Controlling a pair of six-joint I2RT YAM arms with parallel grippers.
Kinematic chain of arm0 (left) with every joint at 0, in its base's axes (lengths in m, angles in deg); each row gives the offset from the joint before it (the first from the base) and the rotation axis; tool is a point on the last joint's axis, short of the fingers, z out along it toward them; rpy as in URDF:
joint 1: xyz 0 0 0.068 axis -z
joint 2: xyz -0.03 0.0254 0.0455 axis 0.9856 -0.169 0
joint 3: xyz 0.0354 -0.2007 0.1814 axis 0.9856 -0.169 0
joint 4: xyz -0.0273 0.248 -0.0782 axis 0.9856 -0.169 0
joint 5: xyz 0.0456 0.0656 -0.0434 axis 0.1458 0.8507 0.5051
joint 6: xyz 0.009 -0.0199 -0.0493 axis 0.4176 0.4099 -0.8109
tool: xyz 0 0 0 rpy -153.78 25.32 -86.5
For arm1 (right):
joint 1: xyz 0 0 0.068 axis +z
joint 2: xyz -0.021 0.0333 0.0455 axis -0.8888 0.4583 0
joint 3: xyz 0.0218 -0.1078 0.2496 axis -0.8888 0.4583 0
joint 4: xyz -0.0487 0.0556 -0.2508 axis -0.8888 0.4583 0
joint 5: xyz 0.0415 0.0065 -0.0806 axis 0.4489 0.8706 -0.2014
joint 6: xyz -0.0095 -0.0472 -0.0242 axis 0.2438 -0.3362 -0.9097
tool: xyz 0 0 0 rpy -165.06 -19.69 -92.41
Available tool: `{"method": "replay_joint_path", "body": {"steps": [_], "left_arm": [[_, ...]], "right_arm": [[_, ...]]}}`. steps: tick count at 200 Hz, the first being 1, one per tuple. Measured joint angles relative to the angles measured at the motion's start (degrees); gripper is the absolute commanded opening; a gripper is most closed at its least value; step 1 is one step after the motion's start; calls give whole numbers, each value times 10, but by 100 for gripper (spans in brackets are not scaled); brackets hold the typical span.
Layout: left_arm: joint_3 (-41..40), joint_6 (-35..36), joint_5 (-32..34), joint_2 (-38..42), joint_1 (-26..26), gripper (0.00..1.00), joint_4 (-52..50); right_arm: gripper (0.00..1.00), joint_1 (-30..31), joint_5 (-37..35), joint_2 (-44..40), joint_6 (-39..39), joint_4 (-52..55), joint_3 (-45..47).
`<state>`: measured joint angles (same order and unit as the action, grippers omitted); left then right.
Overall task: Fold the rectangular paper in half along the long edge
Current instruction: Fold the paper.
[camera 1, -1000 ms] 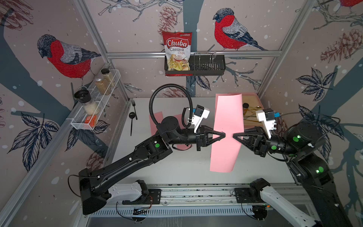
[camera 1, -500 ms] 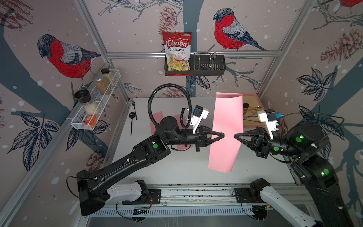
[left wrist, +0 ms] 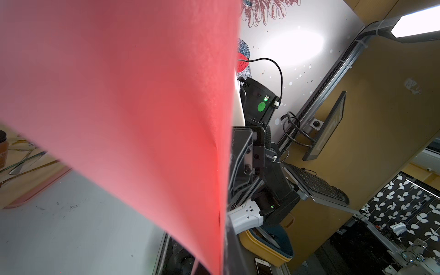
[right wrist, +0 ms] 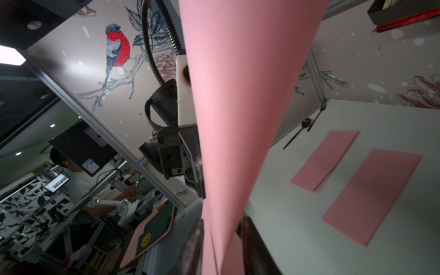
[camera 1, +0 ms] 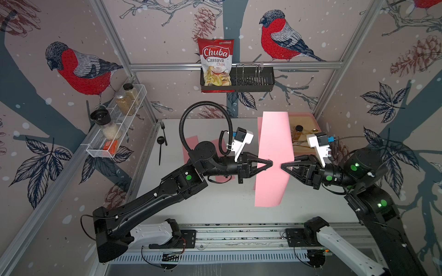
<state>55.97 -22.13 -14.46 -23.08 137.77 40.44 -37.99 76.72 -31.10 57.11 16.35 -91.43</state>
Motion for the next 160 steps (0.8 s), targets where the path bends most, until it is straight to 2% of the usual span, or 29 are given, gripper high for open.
{"method": "replay_joint_path", "body": {"steps": [29,57,69,86,160], "left_arm": [[0,0,1,-2,0,0,0],[0,0,2,-3,0,0,4],[1,0,2,-4,0,12,4],[2,-2,1,-7,0,20,4],[6,-9,-2,-16,0,25,4]], "right_arm": [[0,0,10,0,13,-31,9],[0,0,14,0,19,-41,10],[0,0,14,0,25,-42,10],[0,0,14,1,25,-42,10],[0,1,22,5,25,-56,23]]}}
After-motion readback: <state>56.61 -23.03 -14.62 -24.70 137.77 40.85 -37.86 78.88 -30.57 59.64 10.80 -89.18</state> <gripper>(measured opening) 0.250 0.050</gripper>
